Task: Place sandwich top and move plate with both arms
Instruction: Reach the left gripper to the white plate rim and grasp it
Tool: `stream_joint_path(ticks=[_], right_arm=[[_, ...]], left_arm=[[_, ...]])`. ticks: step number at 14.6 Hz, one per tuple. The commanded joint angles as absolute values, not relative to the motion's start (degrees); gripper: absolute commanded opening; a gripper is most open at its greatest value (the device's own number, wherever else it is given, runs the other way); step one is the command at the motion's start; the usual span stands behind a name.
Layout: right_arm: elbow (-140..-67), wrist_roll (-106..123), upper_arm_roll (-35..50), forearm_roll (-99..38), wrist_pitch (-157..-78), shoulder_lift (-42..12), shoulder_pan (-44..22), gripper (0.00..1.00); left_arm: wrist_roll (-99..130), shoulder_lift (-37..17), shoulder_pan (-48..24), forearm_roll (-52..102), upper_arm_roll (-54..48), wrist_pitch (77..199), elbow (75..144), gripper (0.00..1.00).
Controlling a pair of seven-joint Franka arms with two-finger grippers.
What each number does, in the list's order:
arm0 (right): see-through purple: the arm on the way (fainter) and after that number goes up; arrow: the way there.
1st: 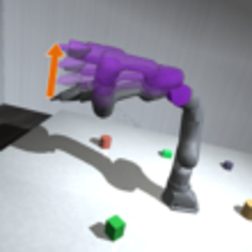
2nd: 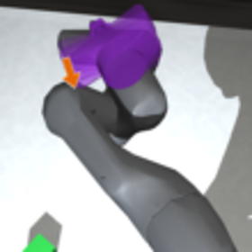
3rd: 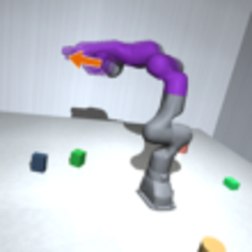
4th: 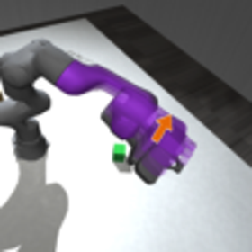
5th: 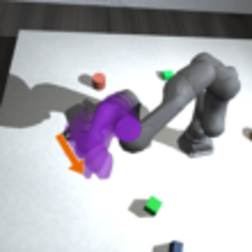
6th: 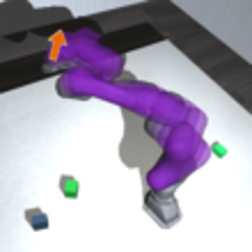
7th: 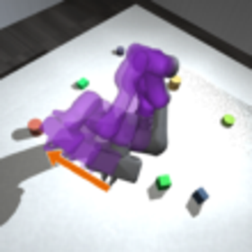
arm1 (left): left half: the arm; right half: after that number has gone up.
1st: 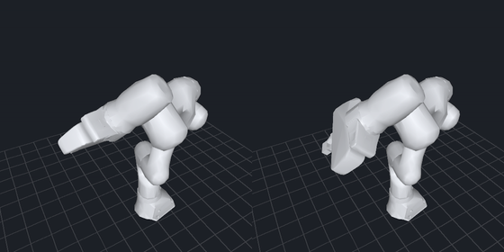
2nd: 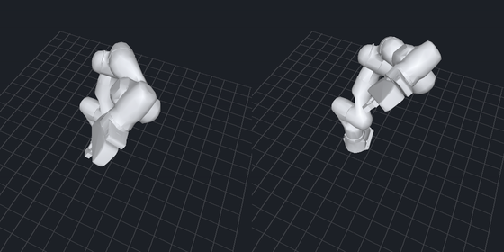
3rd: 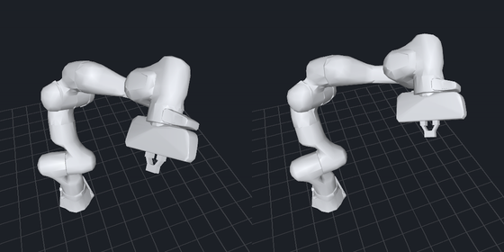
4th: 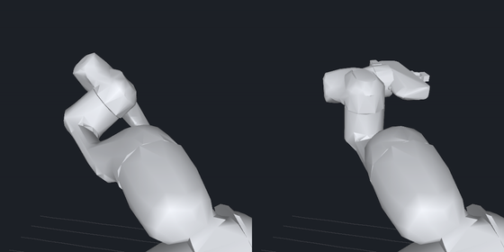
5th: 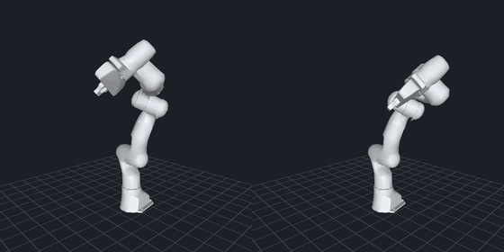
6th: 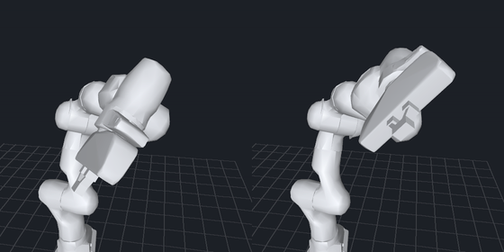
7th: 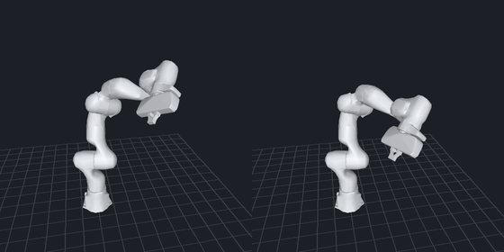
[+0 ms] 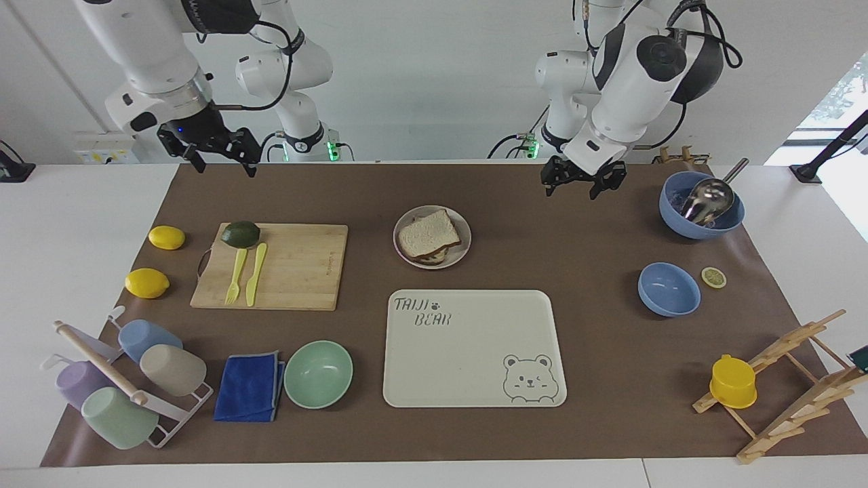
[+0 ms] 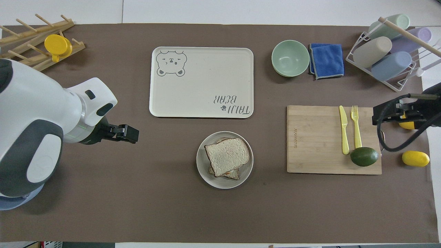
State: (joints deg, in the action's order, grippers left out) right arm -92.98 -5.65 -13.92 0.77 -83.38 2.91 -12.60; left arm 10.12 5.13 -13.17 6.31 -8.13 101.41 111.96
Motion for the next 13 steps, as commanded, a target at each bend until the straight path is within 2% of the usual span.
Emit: stream_joint_path(ticks=[1, 6, 13], right_arm=[[-93.3, -4.5, -11.5, -0.4, -83.3, 3.0, -10.7, 1.00], [-93.4, -4.9, -10.8, -0.4, -83.7, 3.1, -9.3, 1.00], [-93.1, -4.6, -6.9, -0.3, -83.8, 2.8, -6.6, 1.00]], left_arm=[[14.8, 6.9, -18.3, 6.9, -7.4, 111.1, 120.6, 1.00], [24.3, 0.5, -24.7, 6.9, -7.5, 122.6, 124.3, 1.00], [24.4, -0.7, -26.3, 7.0, -7.5, 126.8, 126.8, 1.00]])
